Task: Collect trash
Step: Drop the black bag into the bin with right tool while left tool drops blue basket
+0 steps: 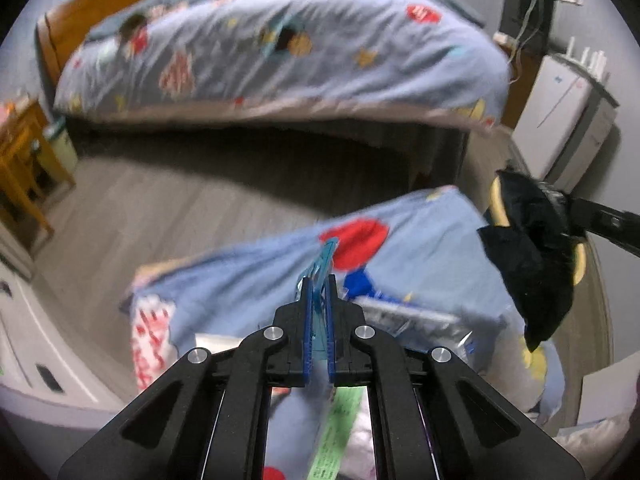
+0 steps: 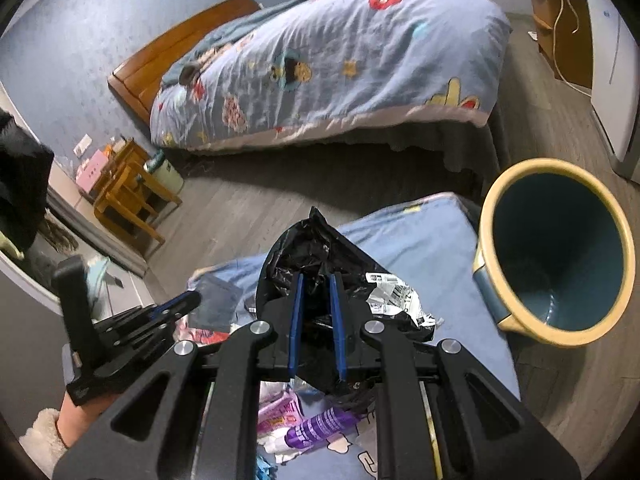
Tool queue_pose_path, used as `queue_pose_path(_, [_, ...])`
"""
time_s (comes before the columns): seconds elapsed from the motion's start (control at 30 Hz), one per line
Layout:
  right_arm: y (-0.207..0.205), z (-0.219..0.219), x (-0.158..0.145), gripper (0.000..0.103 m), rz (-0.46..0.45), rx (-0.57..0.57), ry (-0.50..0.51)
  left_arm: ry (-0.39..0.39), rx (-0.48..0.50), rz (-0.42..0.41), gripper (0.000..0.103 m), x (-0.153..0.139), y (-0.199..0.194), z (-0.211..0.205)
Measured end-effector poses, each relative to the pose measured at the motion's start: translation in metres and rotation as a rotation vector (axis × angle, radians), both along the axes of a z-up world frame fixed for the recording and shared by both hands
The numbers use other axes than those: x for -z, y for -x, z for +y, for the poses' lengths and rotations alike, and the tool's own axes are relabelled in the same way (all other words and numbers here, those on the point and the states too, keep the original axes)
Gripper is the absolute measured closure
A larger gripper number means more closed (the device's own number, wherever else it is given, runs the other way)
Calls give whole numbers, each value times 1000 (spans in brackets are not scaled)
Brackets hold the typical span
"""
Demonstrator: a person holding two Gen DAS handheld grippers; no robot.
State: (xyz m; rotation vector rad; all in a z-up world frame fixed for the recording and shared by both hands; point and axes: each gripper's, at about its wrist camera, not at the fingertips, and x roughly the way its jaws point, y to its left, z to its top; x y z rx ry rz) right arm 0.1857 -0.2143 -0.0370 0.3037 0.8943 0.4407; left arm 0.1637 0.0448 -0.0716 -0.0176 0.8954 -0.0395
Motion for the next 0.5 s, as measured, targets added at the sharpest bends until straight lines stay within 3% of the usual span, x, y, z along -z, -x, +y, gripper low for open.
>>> queue_pose_path(0.23, [-15, -53, -27, 90, -65, 95, -41, 22, 120, -137, 97, -57, -5, -53])
queue_pose_path(0.37, [-25, -97, -31, 90, -81, 166, -35, 43, 204, -164, 97, -71, -20, -96])
queue_pose_path(0.5, [-37, -139, -24, 90, -86, 233, 26, 60, 301, -150, 97, -65, -40, -149])
